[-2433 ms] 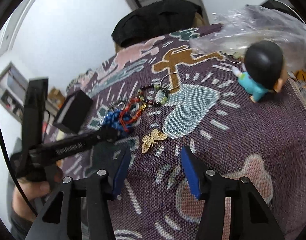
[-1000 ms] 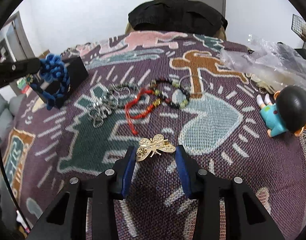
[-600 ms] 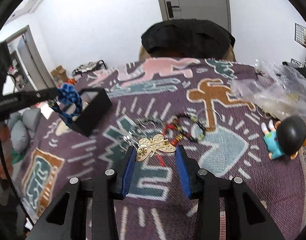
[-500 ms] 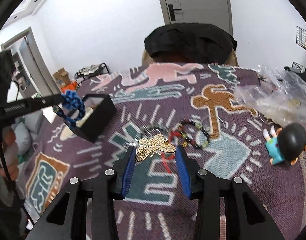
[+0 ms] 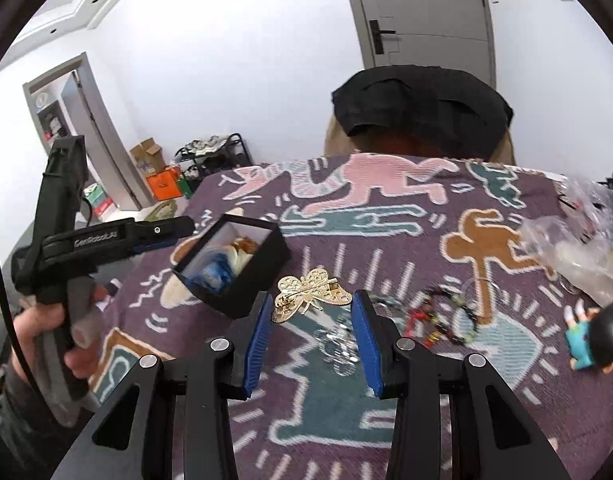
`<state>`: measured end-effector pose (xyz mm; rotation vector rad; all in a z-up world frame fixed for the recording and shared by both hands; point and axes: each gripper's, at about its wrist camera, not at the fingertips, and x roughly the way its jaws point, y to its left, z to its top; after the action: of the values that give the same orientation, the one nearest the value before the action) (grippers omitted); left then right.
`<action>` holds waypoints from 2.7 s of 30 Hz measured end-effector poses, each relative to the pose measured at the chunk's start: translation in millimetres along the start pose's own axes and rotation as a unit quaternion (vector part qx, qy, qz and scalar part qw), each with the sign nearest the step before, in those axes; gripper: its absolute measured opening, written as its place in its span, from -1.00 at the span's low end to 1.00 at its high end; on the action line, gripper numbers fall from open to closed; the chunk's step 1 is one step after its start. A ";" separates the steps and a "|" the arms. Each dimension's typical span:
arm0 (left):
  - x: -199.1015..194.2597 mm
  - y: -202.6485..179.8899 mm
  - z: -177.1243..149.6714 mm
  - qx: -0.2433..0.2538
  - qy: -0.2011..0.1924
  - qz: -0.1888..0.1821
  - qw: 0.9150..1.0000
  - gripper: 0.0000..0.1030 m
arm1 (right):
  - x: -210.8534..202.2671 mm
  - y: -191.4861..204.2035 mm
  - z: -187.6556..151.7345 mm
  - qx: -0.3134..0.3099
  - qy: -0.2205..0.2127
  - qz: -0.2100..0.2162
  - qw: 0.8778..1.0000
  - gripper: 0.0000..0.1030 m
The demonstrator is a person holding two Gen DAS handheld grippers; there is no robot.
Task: Organize jewelry
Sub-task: 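Drop the blue charm into the black box with the left tool, then move the left tool back over the silver chains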
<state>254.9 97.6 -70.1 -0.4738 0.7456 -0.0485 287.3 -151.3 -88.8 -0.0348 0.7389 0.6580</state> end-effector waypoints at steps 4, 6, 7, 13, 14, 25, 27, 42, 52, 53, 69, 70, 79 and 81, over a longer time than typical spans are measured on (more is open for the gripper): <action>-13.2 14.1 -1.1 -0.009 -0.013 0.010 1.000 0.49 | 9.4 21.0 10.5 -0.011 0.001 0.016 1.000 -0.20; -19.3 24.1 -1.8 -0.018 -0.015 0.015 1.000 0.49 | 14.9 30.7 15.9 -0.014 0.002 0.025 1.000 -0.20; -22.3 28.9 -2.2 -0.021 -0.017 0.019 0.999 0.49 | 17.5 35.5 18.4 -0.016 0.003 0.030 0.999 -0.20; -41.3 52.1 -6.0 -0.030 -0.029 0.031 0.999 0.49 | 42.9 67.0 32.1 -0.026 0.017 0.058 0.998 -0.20; -43.9 54.3 -6.5 -0.030 -0.031 0.033 0.999 0.49 | 46.6 70.0 33.2 -0.026 0.019 0.060 0.998 -0.20; -65.4 65.0 -8.3 -0.030 -0.056 0.044 0.997 0.58 | 89.3 92.2 43.8 -0.017 0.036 0.061 0.997 0.54; -68.1 63.4 -8.7 -0.032 -0.061 0.042 0.997 0.64 | 84.8 85.7 38.9 -0.003 0.029 0.059 0.998 0.54; -59.6 -8.4 -21.8 0.030 -0.062 0.016 0.997 0.89 | -17.5 -2.5 -7.4 0.054 -0.018 -0.005 0.998 0.54; -40.5 -59.5 -43.5 0.088 -0.031 -0.006 0.996 0.89 | -42.8 -48.8 -35.8 0.099 -0.029 -0.027 0.994 0.54; -38.2 -64.1 -45.2 0.094 -0.030 -0.008 0.995 0.89 | -44.7 -52.0 -39.0 0.104 -0.031 -0.029 0.994 0.54; 36.3 -119.6 -76.1 0.155 0.074 -0.013 0.985 0.42 | -41.2 -90.5 -75.8 0.167 -0.026 -0.021 0.985 0.25; 41.2 -120.1 -77.0 0.154 0.080 -0.012 0.985 0.42 | -38.7 -93.3 -77.8 0.173 -0.023 -0.023 0.984 0.25; 88.4 -124.8 -82.6 0.153 0.129 0.023 0.980 0.39 | -31.9 -112.1 -92.4 0.204 -0.019 -0.019 0.979 0.25; 100.4 -126.3 -84.0 0.151 0.139 0.033 0.978 0.34 | -34.1 -116.4 -94.6 0.208 -0.020 -0.017 0.978 0.25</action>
<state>288.9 -69.6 -133.3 -0.1531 1.0088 -0.1667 276.7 -286.9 -160.6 0.3483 0.8222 0.4591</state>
